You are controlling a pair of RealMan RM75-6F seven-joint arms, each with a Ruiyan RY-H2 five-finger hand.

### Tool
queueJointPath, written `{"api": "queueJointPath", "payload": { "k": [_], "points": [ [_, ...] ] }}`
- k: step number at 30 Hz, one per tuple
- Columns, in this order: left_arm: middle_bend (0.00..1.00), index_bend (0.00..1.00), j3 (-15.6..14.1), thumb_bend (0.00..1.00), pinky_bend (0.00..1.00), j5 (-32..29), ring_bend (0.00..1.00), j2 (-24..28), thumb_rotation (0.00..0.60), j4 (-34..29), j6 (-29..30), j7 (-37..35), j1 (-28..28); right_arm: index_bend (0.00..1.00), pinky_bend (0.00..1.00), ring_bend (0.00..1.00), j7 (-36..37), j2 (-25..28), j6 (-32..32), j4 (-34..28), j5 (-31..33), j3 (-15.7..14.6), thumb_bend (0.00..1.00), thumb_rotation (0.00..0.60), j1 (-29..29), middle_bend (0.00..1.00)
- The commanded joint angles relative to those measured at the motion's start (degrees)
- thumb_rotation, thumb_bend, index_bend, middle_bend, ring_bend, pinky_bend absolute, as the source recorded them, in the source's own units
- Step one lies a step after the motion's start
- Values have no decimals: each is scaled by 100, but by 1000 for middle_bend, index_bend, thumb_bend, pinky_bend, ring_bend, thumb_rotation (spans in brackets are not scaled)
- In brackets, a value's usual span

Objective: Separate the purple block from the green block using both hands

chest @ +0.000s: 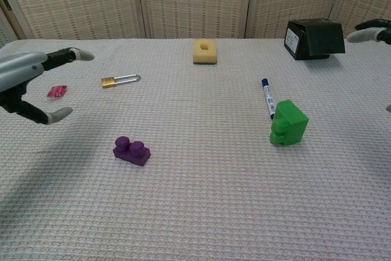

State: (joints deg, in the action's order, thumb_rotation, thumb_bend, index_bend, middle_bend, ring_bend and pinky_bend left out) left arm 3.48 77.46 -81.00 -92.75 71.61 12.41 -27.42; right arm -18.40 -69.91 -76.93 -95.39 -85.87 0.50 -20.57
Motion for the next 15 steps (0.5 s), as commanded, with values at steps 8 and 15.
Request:
{"api": "queueJointPath", "payload": {
  "k": [8, 15],
  "points": [
    [0, 48, -781, 437, 0, 497, 0, 980, 600, 849, 813, -319, 1101, 0, 0, 0, -483, -602, -1459, 665, -199, -248, 300, 600, 1187, 0],
    [0, 39, -636, 437, 0, 301, 0, 910, 600, 1294, 744, -693, 1271, 0, 0, 0, -569, -640, -1028, 648, -141, -235, 300, 600, 1119, 0]
  ]
}}
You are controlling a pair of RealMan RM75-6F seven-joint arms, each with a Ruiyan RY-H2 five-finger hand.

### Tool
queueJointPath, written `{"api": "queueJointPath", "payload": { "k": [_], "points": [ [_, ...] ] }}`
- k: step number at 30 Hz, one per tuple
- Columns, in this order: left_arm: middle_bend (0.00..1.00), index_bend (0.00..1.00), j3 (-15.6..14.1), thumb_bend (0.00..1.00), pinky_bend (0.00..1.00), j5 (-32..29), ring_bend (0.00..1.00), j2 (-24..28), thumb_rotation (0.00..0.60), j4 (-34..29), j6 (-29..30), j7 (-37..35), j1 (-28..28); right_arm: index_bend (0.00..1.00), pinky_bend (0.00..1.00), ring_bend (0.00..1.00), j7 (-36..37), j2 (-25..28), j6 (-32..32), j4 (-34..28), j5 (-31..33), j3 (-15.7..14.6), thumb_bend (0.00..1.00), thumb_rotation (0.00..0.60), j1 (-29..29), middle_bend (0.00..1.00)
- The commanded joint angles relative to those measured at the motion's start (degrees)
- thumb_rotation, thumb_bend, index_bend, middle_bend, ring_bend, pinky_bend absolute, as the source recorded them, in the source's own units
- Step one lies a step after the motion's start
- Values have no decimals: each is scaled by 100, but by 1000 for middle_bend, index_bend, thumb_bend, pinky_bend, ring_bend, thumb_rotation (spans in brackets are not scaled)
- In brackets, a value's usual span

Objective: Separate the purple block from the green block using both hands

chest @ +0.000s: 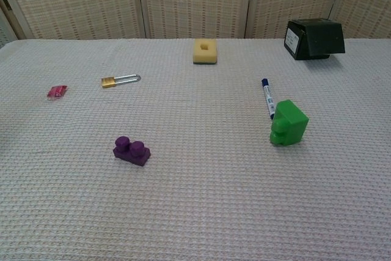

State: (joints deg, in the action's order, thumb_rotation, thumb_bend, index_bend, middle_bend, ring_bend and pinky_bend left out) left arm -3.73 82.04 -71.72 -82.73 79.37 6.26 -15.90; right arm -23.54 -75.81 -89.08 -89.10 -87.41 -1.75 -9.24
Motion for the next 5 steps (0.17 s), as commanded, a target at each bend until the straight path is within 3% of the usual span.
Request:
{"api": "queueJointPath", "payload": {
  "k": [1, 5],
  "points": [
    [0, 36, 103, 438, 0, -124, 0, -9, 600, 272, 3, -64, 128, 0, 0, 0, -35, -43, 225, 10, 4, -12, 300, 600, -19, 0],
    [0, 35, 146, 436, 0, -21, 0, 45, 600, 216, 175, 41, 214, 0, 0, 0, -22, -31, 303, 22, 11, 33, 300, 600, -21, 0]
  ]
}}
